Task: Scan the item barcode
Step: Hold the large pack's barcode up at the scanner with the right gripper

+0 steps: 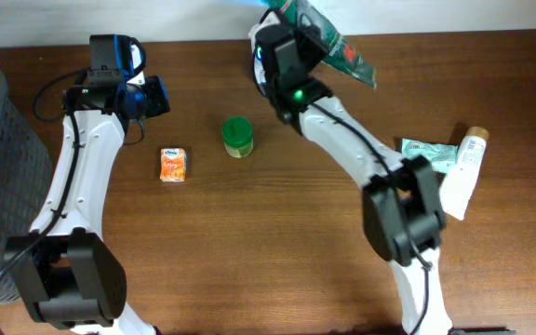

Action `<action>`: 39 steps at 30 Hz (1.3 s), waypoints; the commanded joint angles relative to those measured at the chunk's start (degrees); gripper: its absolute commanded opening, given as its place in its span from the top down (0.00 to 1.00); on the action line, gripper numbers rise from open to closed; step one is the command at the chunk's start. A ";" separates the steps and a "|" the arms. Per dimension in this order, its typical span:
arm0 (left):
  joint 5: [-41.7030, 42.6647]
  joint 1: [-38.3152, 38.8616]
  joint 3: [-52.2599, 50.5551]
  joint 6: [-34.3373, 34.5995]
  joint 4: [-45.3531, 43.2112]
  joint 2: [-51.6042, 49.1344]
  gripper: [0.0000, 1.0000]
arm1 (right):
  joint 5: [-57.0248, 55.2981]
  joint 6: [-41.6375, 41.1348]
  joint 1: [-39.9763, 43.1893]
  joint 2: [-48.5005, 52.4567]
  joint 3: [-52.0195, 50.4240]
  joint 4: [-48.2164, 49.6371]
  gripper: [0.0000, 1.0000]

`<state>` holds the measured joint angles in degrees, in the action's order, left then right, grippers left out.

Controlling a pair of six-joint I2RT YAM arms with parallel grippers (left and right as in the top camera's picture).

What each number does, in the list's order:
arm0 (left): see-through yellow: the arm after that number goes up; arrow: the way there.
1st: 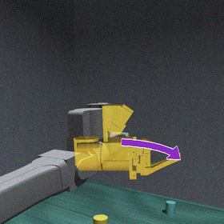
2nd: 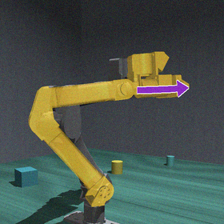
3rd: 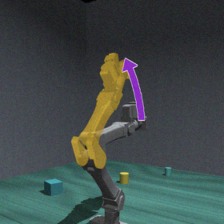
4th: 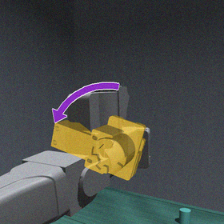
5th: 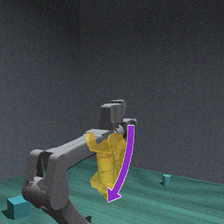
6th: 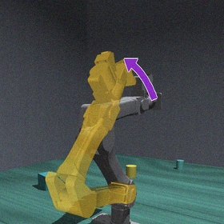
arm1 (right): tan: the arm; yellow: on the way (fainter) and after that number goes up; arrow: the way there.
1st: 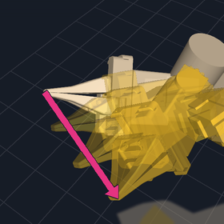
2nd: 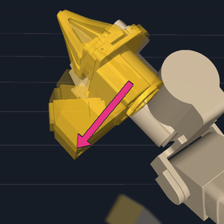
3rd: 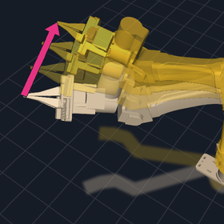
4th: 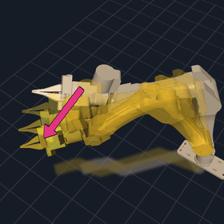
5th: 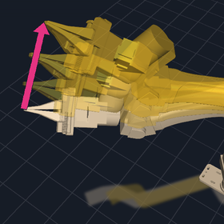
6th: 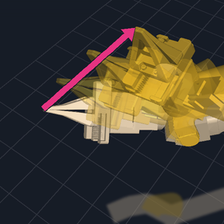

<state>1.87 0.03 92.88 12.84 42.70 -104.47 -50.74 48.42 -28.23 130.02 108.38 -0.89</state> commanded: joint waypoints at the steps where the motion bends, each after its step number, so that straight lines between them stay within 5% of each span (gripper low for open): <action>1: -0.20 -0.11 0.00 -0.55 -0.17 0.35 0.81 | -4.87 14.32 -0.24 3.87 0.59 8.48 0.96; 5: -0.20 -0.11 0.00 -0.52 -0.17 0.35 0.82 | -5.01 21.90 0.07 7.58 0.59 16.76 0.96; 27: -0.20 -0.11 0.00 -0.52 -0.17 0.35 0.84 | -8.59 22.77 1.14 13.60 0.59 23.04 0.96; 39: -0.20 -0.11 0.00 -0.52 -0.63 0.35 0.85 | -14.49 21.97 1.07 -0.96 0.59 16.96 0.96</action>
<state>1.89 0.03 92.88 12.84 42.28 -104.47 -62.87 71.33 -27.20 138.10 108.18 18.94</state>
